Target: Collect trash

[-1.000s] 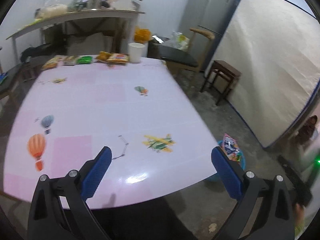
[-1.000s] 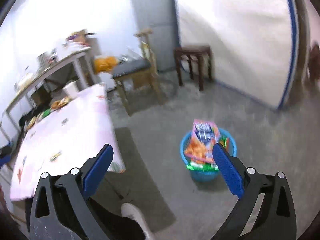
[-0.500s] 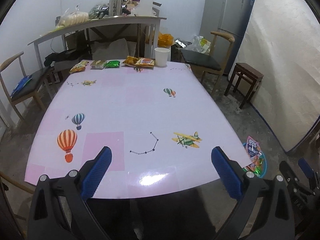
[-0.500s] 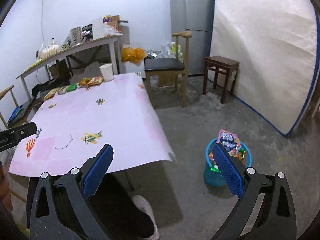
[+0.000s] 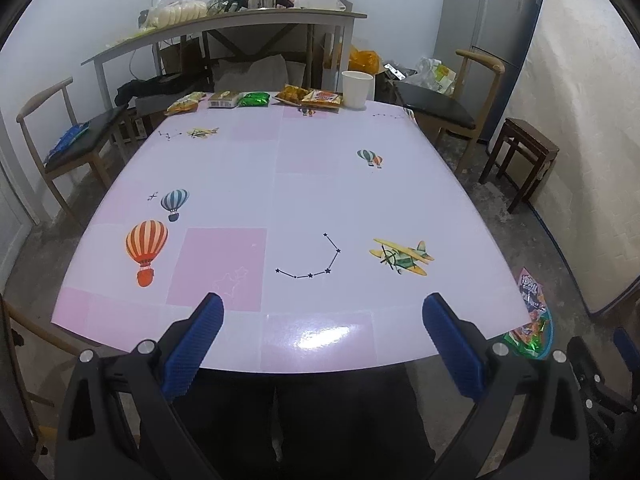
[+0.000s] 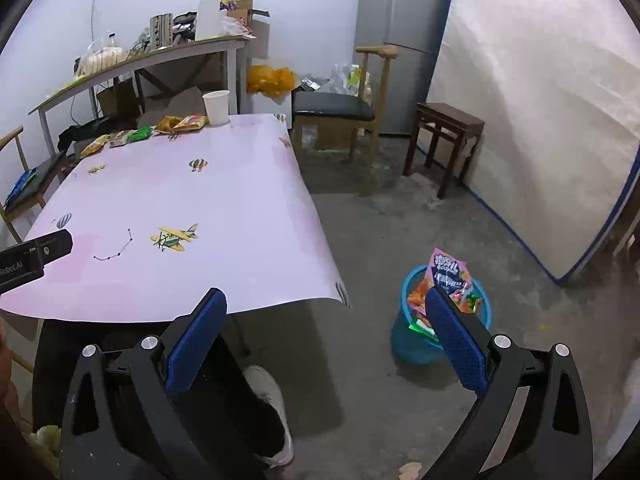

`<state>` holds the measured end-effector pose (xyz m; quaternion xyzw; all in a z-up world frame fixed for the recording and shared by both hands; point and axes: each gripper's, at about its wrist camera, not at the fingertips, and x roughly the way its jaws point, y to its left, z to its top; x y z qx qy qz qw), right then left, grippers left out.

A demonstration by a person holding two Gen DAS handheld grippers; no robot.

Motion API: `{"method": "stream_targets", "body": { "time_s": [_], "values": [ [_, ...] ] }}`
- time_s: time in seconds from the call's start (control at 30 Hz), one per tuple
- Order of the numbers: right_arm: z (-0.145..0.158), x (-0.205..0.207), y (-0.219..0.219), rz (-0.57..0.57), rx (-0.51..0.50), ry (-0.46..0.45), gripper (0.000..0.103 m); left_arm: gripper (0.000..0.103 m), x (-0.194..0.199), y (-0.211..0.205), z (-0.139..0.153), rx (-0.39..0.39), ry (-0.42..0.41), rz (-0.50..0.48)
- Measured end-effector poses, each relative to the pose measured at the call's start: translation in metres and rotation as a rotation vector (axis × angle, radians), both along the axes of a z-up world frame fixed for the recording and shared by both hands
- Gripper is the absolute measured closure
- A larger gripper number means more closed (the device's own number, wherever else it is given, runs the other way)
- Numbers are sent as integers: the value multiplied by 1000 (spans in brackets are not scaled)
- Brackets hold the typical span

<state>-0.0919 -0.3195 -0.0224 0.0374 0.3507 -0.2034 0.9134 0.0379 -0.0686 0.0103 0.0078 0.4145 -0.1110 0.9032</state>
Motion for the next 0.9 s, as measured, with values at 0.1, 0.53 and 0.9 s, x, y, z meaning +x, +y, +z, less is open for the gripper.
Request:
{"method": "stream_targets", "body": {
  "time_s": [0.1, 0.53, 0.9],
  "values": [
    [3, -1, 0, -2, -8, -3, 7, 6, -2, -1, 2, -7, 2, 0],
    [7, -7, -2, -19, -11, 9, 7, 6, -16, -13, 5, 8, 19, -35],
    [9, -8, -2, -31, -15, 12, 7, 6, -14, -17, 3, 21, 29, -34]
  ]
}}
